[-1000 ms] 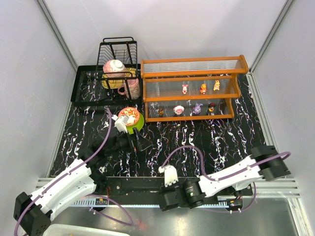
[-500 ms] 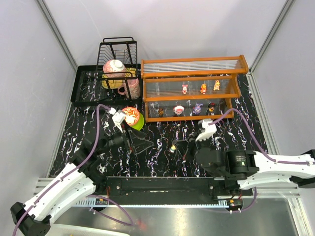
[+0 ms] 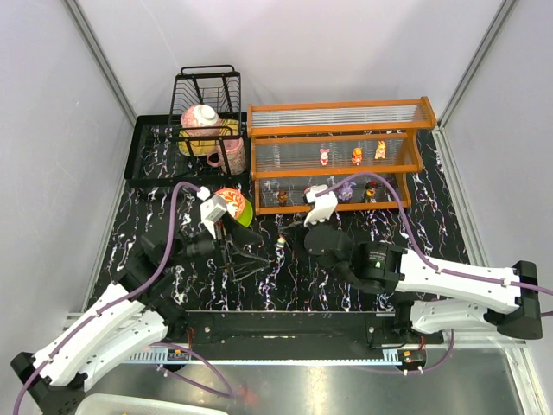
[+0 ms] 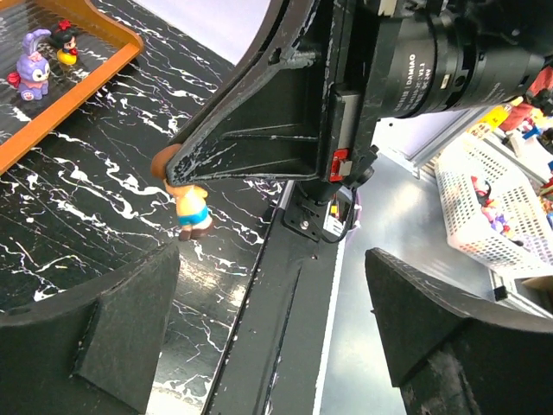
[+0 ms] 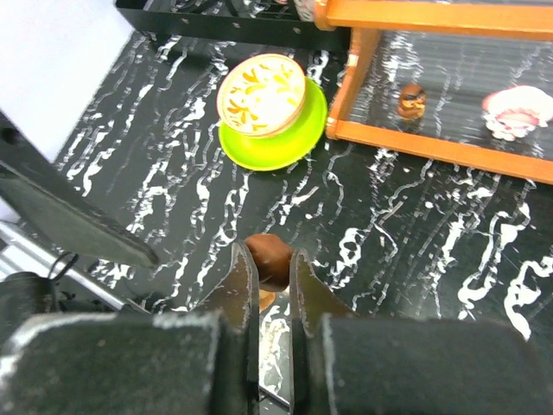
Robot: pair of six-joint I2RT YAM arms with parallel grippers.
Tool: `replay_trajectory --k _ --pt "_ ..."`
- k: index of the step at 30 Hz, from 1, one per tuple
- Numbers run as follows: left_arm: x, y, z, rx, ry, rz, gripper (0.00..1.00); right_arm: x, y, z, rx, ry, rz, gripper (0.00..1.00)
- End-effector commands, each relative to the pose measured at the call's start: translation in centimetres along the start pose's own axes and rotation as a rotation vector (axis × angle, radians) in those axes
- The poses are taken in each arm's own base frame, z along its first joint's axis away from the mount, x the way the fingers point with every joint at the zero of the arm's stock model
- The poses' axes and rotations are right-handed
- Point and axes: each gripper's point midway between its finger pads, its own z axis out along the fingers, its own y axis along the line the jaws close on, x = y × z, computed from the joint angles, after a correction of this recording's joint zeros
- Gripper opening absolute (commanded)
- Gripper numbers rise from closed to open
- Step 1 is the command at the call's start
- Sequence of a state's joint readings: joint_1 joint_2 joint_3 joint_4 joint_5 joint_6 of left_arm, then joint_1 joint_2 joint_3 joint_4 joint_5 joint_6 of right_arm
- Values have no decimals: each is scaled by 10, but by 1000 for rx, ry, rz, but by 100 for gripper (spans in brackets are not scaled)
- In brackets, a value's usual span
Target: Place and organize the plastic toys onto the shelf
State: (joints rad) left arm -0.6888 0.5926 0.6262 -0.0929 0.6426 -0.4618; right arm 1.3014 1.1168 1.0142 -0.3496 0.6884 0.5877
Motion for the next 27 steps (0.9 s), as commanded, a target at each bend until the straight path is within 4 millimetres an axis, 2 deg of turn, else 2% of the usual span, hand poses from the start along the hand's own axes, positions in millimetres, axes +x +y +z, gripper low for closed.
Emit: replay_trajectory --k 1,6,12,19,27 --pt "-10 1 1 -36 13 86 91 -42 38 -3 -137 -84 46 0" --pt "-5 14 4 -98 38 75 91 -50 49 -7 -191 -97 56 0" --pt "-11 31 1 -206 12 74 91 -60 63 -15 -277 -123 80 0" --pt "-16 28 2 -198 -12 59 89 -55 71 -16 -324 -110 72 0" --pt "-13 20 6 -142 -11 33 81 -53 73 -16 -345 -109 74 0"
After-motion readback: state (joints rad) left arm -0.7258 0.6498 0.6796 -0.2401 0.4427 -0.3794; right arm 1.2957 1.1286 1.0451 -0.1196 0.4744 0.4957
